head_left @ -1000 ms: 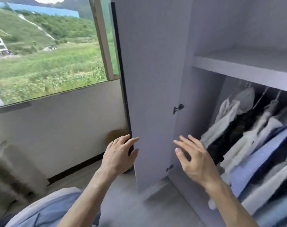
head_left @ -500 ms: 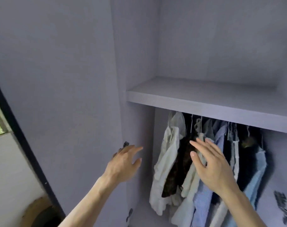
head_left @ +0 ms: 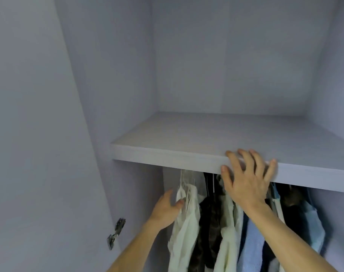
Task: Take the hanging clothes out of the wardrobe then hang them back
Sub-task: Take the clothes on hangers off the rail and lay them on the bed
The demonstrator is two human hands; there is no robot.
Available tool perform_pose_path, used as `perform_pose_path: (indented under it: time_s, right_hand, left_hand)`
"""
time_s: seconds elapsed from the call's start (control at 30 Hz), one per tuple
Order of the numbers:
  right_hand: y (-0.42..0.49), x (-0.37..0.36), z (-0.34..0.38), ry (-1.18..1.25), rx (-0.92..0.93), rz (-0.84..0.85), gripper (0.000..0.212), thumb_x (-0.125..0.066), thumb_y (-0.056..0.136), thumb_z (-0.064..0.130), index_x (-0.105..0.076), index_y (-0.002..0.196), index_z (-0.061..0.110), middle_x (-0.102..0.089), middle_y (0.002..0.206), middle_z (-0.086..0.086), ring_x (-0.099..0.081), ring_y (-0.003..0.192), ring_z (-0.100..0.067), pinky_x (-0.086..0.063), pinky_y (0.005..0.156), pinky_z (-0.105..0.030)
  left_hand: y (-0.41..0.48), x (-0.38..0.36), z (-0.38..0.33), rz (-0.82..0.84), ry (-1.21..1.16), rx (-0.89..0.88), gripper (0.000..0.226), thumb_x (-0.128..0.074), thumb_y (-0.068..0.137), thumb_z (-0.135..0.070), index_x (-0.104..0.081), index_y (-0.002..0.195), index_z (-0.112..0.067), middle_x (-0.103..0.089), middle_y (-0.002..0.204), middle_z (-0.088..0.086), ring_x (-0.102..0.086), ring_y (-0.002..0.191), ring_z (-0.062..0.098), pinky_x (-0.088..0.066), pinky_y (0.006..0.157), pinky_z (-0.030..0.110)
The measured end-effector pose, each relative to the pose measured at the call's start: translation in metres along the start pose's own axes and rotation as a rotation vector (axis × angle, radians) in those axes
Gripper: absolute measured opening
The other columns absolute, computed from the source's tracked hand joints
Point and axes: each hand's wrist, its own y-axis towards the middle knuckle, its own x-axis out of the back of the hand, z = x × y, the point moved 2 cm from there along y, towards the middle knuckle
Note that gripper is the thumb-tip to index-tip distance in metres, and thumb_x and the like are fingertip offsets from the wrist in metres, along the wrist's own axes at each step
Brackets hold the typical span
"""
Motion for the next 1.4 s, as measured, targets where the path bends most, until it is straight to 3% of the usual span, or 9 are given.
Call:
perform_pose_path:
  time_s: [0.2, 0.33, 0.43, 0.53, 0.7, 0.8, 0.97, 1.13, 1.4]
  right_hand:
    - [0.000, -0.033, -0.003, -0.050, 0.059, -0.294, 0.045, -0.058, 0.086, 0.048, -0.064, 0.126, 0.027, -0.063, 0.123, -0.004, -0.050, 0.124, -0.029, -0.017, 0.117, -0.053]
    - [0.004, -0.037, -0.001, -0.006, 0.064, -0.347, 0.045, -0.058, 0.084, 0.047, -0.065, 0.125, 0.028, -0.067, 0.119, -0.003, -0.052, 0.124, -0.027, -0.015, 0.119, -0.051]
    - [0.001, -0.038, -0.003, 0.015, 0.063, -0.351, 0.045, -0.058, 0.083, 0.047, -0.064, 0.125, 0.029, -0.068, 0.118, -0.002, -0.052, 0.124, -0.026, -0.016, 0.117, -0.050]
    - [0.001, -0.040, -0.003, 0.027, 0.048, -0.358, 0.046, -0.059, 0.082, 0.047, -0.065, 0.124, 0.029, -0.068, 0.118, -0.001, -0.052, 0.125, -0.025, -0.017, 0.116, -0.050]
    - [0.000, -0.039, -0.004, 0.043, 0.029, -0.337, 0.044, -0.060, 0.083, 0.047, -0.066, 0.123, 0.029, -0.067, 0.118, -0.001, -0.051, 0.126, -0.025, -0.016, 0.116, -0.050]
    - [0.000, -0.037, -0.003, 0.056, 0.026, -0.309, 0.043, -0.060, 0.084, 0.047, -0.066, 0.123, 0.029, -0.066, 0.119, -0.002, -0.049, 0.126, -0.025, -0.017, 0.115, -0.050]
    - [-0.001, -0.031, -0.004, 0.083, 0.015, -0.261, 0.042, -0.061, 0.086, 0.046, -0.066, 0.124, 0.029, -0.064, 0.121, -0.001, -0.047, 0.128, -0.024, -0.016, 0.115, -0.050]
    - [0.000, -0.023, -0.004, 0.135, -0.003, -0.193, 0.041, -0.060, 0.088, 0.044, -0.064, 0.126, 0.028, -0.060, 0.125, -0.002, -0.044, 0.130, -0.025, -0.014, 0.117, -0.050]
    - [-0.019, 0.002, 0.015, 0.387, 0.009, 0.051, 0.060, -0.060, 0.087, 0.028, -0.050, 0.145, 0.022, -0.030, 0.159, -0.013, -0.018, 0.150, -0.035, -0.005, 0.120, -0.060]
  left_hand:
    - [0.080, -0.032, 0.008, -0.077, -0.123, 0.178, 0.063, -0.052, 0.093, -0.049, -0.034, 0.150, -0.031, -0.047, 0.148, 0.003, -0.051, 0.130, 0.024, -0.045, 0.108, 0.041]
    - [0.101, -0.042, -0.003, -0.161, -0.491, 0.264, 0.022, -0.053, 0.099, -0.023, -0.062, 0.118, -0.018, -0.065, 0.099, 0.000, -0.067, 0.083, 0.021, -0.052, 0.067, 0.027]
    - [0.108, -0.045, -0.005, -0.173, -0.721, 0.301, 0.015, -0.052, 0.097, -0.016, -0.066, 0.097, -0.012, -0.063, 0.093, 0.006, -0.060, 0.064, 0.020, -0.046, 0.056, 0.028]
    - [0.108, -0.038, -0.006, -0.311, -0.669, 0.304, 0.018, -0.054, 0.096, -0.022, -0.061, 0.086, -0.009, -0.055, 0.071, 0.005, -0.035, 0.044, 0.013, -0.027, 0.040, 0.022]
    - [0.097, -0.016, -0.009, -0.504, -0.699, 0.234, 0.019, -0.059, 0.090, -0.007, -0.070, 0.077, -0.015, -0.054, 0.065, 0.005, -0.031, 0.034, 0.012, -0.022, 0.036, 0.018]
    - [0.095, -0.010, -0.005, -0.573, -0.716, 0.237, 0.020, -0.058, 0.090, -0.005, -0.074, 0.094, -0.016, -0.061, 0.072, 0.005, -0.032, 0.041, 0.015, -0.024, 0.040, 0.022]
    - [0.096, -0.004, -0.004, -0.572, -0.790, 0.261, 0.019, -0.057, 0.090, -0.007, -0.073, 0.099, -0.011, -0.059, 0.072, 0.005, -0.029, 0.041, 0.015, -0.024, 0.037, 0.020]
    - [0.068, 0.001, 0.013, -0.571, -0.829, 0.273, 0.013, -0.062, 0.088, -0.007, -0.066, 0.075, -0.005, -0.045, 0.049, 0.001, -0.029, 0.036, 0.012, -0.021, 0.038, 0.021]
    - [-0.025, 0.005, 0.075, -0.522, -0.803, 0.331, 0.017, -0.063, 0.088, -0.005, -0.078, 0.091, -0.011, -0.061, 0.068, 0.005, -0.030, 0.036, 0.009, -0.022, 0.037, 0.019]
